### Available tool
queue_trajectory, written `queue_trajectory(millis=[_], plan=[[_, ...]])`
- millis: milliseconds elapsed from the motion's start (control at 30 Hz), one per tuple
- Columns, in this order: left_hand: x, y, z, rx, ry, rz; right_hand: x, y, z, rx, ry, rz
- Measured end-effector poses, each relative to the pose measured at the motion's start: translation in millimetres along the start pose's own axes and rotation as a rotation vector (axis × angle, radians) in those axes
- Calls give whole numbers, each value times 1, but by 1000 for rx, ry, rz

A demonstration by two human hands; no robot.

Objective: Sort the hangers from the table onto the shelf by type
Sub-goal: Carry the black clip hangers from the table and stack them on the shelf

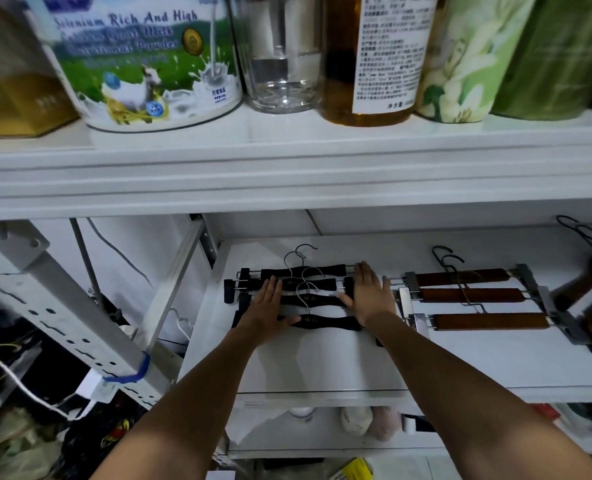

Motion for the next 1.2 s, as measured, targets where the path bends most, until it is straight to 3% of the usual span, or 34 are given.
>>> queue_trajectory(millis=[200,367,667,1000,1200], plan=[[43,-7,17,-177,14,233,-5,19,-16,16,-74,-66],[66,-12,17,-142,54,353,-6,22,-18,-16,-160,-50],[56,-12,14,-138,170,355,4,20,-17,-59,-310,-51],[54,-6,21,-139,128,303,6,19,-12,34,-120,-50],[22,10,39,-219,-51,81,17,19,21,-61,33,43]])
Point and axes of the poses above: each hand's wrist, its own y-axis away from the middle knuckle, its own z-axis out of the back of the hand, x = y × z, the point moved 5 cm from there along -y, towards the middle knuckle, and after that the axes turned 15 degrees about z, right-handed, at the moved point
